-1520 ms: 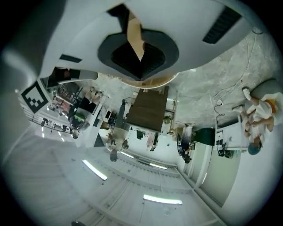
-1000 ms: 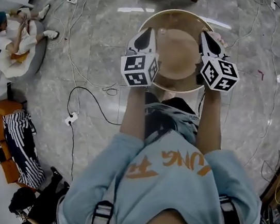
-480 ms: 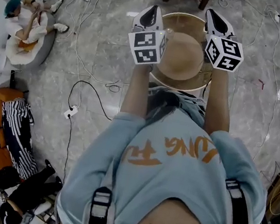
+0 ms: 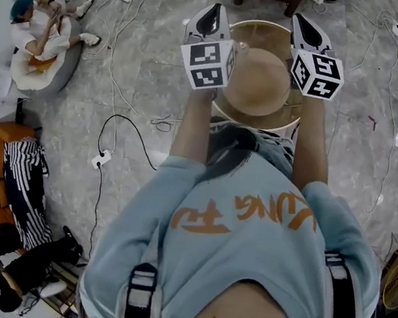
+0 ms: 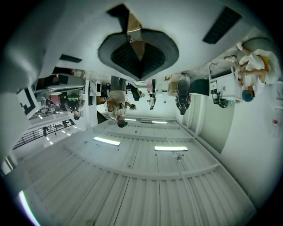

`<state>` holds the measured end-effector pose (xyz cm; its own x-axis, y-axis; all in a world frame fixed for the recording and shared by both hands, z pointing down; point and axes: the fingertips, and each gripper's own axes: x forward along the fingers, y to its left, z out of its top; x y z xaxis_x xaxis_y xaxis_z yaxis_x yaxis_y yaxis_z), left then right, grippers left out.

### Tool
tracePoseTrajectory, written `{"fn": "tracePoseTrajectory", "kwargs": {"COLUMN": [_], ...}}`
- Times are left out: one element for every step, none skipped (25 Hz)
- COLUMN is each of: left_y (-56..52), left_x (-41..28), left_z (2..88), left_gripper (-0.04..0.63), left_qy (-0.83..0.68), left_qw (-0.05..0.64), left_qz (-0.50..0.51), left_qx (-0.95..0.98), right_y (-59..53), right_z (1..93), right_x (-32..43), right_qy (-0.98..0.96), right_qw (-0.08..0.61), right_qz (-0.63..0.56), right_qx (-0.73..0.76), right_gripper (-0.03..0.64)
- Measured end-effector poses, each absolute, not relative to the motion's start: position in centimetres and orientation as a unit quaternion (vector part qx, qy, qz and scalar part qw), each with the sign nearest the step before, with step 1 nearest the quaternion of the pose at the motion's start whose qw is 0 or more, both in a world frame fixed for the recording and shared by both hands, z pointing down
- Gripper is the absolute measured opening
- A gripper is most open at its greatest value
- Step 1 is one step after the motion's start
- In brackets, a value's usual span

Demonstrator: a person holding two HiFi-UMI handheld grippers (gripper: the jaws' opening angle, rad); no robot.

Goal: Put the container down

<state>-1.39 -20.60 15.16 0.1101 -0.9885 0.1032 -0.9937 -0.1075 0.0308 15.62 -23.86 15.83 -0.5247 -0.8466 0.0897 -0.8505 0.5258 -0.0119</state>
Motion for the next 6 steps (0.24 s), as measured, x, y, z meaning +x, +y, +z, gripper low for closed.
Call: {"fn": "tracePoseTrajectory", "kwargs": {"left_y": [-20.66,-20.69,-20.67,-20.64,-20.62,-20.62], "left_x": [-1.21,-1.02,-0.83,-0.66,-0.51,-0.38], "left_z": [15.18,15.24,15.32,15.38,15.42,15.43], "left_gripper": [0.025,0.025,0.025,0.025,0.025,0.025], "left_qy": [-0.665,-0.664,-0.663,-0.662,-0.661,-0.66], "left_qw": [0.046,0.046,0.047,0.047,0.047,0.047], "left_qz": [0.029,0.031,0.032,0.032,0.032,0.032], "left_qx": [0.745,0.745,0.746,0.747,0.748,0.749], "right_y": [-23.88,-23.87,-23.81,-23.74,-23.7,-23.68], "right_z": [15.78,15.76,15.77,15.79,15.8,15.79], "right_x": [15.66,15.71,15.76,15.8,15.82,15.84], "right_qy": [-0.873,-0.874,-0.874,-0.875,-0.875,-0.876], "right_qw": [0.036,0.035,0.036,0.036,0.036,0.036], "right_qz": [0.026,0.026,0.026,0.026,0.026,0.026], "right_qx": [0.485,0.484,0.483,0.482,0.482,0.481], "right_gripper": [0.012,0.012,0.012,0.012,0.012,0.012]}}
